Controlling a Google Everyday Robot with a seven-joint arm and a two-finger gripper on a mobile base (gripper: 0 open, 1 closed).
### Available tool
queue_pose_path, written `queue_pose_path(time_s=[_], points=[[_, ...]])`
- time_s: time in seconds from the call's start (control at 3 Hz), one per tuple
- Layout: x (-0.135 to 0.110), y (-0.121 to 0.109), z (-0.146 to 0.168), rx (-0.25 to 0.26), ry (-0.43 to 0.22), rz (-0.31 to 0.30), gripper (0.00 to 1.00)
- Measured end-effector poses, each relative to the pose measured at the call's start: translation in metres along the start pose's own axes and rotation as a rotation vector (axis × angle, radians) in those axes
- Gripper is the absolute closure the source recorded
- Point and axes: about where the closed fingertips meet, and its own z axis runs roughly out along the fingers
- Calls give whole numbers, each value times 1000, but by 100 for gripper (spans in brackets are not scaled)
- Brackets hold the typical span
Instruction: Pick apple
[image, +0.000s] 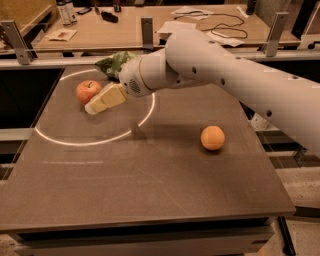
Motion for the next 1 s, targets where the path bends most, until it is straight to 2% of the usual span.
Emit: queue_pose_path(time_s=[1.0], points=[[-21, -3, 62, -77, 56, -39, 0]])
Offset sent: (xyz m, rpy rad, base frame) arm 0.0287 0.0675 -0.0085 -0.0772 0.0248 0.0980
